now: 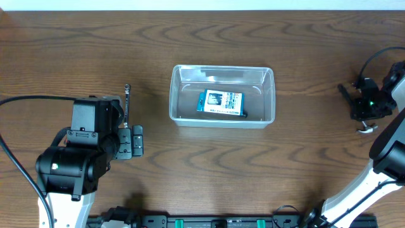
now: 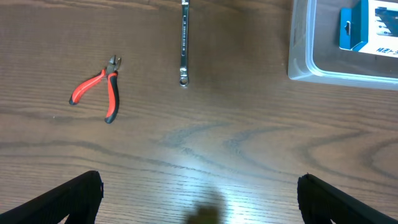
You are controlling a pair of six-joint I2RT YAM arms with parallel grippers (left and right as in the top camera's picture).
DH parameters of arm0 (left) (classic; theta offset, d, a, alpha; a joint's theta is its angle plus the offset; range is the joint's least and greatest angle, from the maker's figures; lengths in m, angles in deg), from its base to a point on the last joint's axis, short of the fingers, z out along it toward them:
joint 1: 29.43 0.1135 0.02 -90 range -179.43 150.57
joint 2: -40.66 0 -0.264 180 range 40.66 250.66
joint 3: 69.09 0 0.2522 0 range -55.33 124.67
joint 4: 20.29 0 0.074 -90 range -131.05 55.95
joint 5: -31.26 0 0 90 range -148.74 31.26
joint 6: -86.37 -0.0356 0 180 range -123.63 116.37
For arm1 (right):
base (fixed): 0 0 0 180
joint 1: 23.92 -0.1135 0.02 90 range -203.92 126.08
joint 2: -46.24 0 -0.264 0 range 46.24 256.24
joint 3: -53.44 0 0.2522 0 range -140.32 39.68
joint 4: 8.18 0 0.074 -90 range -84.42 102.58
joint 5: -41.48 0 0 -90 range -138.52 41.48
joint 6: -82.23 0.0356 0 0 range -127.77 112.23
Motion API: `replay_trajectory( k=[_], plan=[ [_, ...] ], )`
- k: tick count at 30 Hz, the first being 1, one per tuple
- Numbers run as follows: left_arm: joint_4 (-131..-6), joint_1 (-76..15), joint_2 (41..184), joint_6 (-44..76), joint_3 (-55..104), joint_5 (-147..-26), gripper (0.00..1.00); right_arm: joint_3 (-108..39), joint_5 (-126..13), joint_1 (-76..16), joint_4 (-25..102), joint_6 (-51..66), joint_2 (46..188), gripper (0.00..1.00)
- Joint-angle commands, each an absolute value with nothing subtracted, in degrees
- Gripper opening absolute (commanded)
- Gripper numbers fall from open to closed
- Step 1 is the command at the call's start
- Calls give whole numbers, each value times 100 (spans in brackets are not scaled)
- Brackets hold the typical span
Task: Pack container
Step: 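Lower the right gripper onto the red-handled hammer and grasp it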
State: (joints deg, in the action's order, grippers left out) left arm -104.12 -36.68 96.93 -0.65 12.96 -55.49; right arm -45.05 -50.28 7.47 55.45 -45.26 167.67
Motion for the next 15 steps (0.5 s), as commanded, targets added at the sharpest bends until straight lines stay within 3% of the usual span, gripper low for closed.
replay_trajectory(
  k=[1,6,10,15],
  plan=[
    [-10412,-3685,9715,-52,1423,-5501,98,-4300,-4921,798,5549,-4509,16929,30],
    [-10412,-3685,9715,-54,1423,-5501,98,-4300,-4921,798,5575,-4509,16929,24],
    [-10412,-3685,9715,-54,1423,-5501,98,-4300,-4921,798,5606,-4507,16929,13],
    [-10412,-3685,9715,-54,1423,-5501,98,-4300,-4921,798,5610,-4507,16929,10]
  ],
)
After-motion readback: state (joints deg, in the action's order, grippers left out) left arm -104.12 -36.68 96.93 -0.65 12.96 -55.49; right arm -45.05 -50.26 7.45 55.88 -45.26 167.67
